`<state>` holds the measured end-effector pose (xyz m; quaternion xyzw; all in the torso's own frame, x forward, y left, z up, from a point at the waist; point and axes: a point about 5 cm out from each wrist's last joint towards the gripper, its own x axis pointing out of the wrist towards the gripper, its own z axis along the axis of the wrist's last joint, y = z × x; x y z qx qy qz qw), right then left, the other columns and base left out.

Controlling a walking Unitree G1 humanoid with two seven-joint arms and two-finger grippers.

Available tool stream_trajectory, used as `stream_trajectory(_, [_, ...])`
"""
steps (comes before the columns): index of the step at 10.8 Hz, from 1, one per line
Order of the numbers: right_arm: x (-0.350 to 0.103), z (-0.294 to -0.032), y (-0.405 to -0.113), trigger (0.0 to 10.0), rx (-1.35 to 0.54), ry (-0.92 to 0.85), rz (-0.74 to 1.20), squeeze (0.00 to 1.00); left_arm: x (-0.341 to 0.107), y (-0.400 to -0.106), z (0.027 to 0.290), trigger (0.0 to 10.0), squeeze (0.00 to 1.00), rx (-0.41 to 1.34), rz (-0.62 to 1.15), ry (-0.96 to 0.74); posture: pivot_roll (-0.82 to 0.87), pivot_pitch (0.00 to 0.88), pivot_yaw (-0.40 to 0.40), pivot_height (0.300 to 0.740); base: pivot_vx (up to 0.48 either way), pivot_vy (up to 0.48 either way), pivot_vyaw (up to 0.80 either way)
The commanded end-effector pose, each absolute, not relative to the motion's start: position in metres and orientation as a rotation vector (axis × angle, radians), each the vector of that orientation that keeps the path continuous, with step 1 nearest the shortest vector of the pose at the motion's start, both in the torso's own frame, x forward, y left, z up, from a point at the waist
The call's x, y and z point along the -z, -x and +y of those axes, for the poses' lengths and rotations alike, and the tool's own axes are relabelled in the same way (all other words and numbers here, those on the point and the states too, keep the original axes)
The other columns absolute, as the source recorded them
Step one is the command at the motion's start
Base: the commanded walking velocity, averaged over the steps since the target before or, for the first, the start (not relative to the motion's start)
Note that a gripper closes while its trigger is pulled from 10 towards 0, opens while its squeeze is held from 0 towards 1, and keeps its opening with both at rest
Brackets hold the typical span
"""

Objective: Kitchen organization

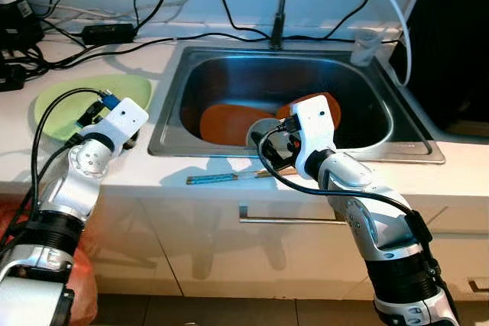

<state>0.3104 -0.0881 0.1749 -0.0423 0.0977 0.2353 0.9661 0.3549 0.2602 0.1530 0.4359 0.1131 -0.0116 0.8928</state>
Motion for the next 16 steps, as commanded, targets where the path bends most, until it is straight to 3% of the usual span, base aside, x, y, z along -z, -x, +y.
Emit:
stream_trajectory(1, [-0.179, -0.0893, -0.31, 10.0, -0.474, 0.084, 0.191, 0.0, -0.1203, -0.3425, 0.2707, 0.0, 0.0, 0.065, 0.404, -0.918, 0.08, 0.017, -0.015, 0.74, 0.0, 0.0, 0.0])
stream_trajectory(16, [-0.1775, -0.0884, -0.3098, 10.0, -0.47, 0.086, 0.192, 0.0, -0.1169, -0.3435, 0.2683, 0.0, 0.0, 0.087, 0.403, -0.907, 0.08, 0.019, -0.008, 0.74, 0.0, 0.0, 0.0])
